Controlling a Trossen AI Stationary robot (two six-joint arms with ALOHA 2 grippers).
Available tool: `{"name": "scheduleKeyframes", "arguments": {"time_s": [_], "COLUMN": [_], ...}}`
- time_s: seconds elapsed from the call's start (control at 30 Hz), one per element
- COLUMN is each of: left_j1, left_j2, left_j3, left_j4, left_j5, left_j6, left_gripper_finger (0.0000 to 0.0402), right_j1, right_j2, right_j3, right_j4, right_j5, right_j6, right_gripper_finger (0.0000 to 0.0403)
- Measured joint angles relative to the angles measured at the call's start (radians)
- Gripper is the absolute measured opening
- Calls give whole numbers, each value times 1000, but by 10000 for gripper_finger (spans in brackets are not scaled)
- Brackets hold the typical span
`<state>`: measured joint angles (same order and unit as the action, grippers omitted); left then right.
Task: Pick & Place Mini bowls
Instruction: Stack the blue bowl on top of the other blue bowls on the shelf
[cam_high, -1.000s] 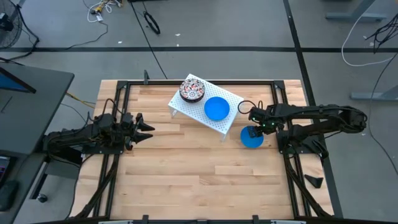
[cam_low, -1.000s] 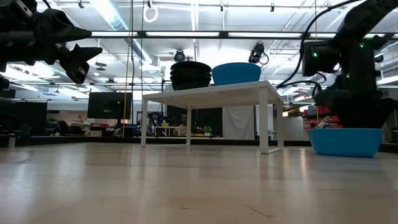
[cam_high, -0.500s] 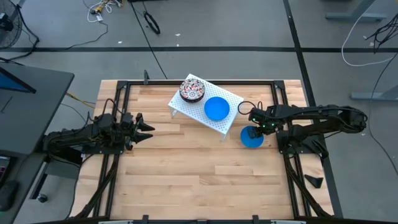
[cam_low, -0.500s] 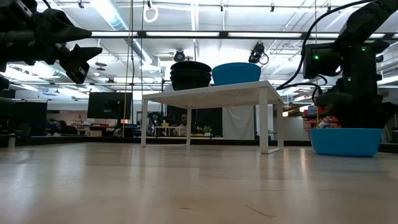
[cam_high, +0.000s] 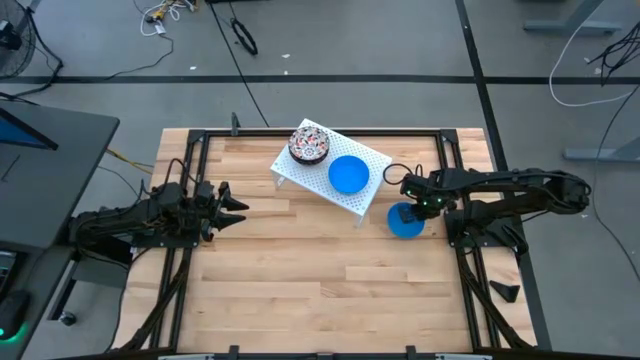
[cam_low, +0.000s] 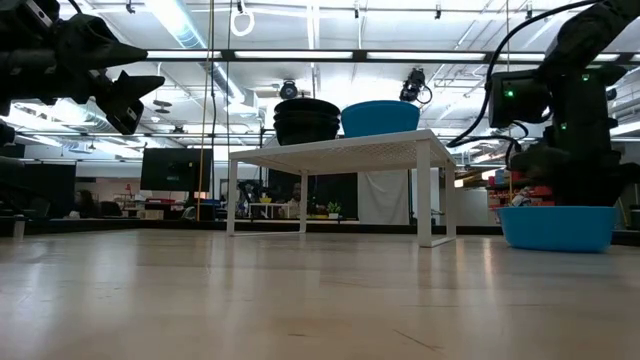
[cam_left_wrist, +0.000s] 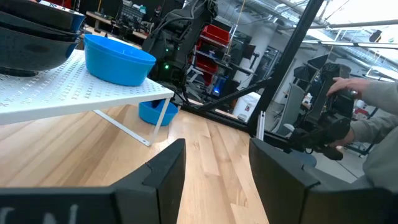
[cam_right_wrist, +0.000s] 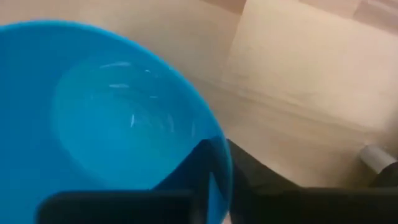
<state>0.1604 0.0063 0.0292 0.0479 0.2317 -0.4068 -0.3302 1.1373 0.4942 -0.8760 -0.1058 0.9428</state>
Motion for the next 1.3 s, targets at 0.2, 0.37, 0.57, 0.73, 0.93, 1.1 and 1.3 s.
{"name": "scheduleKeyframes", "arguments": {"time_s": [0.2, 0.37, 0.57, 0.73, 0.93, 1.1, 1.3], "left_j1": [0, 0, 0, 0, 0, 0, 0], "left_j2": [0, 0, 0, 0, 0, 0, 0], "left_j3": [0, 0, 0, 0, 0, 0, 0], "left_j4": [0, 0, 0, 0, 0, 0, 0], "left_j5": [0, 0, 0, 0, 0, 0, 0], "left_j6": [0, 0, 0, 0, 0, 0, 0], "left_gripper_finger": [181, 181, 181, 181, 181, 181, 181], "right_j1": [0, 0, 0, 0, 0, 0, -3], "right_j2": [-31, -76, -85, -76, -31, -6, 19], "right_j3": [25, 125, 309, 473, 652, 754, 850], "right_j4": [-64, -212, -384, -509, -675, -697, -695], "right_j5": [-62, -73, -62, -62, -56, -43, -44], "right_j6": [3, -23, -65, -88, -138, -166, -168], "right_gripper_finger": [15, 10, 9, 8, 6, 5, 5]}}
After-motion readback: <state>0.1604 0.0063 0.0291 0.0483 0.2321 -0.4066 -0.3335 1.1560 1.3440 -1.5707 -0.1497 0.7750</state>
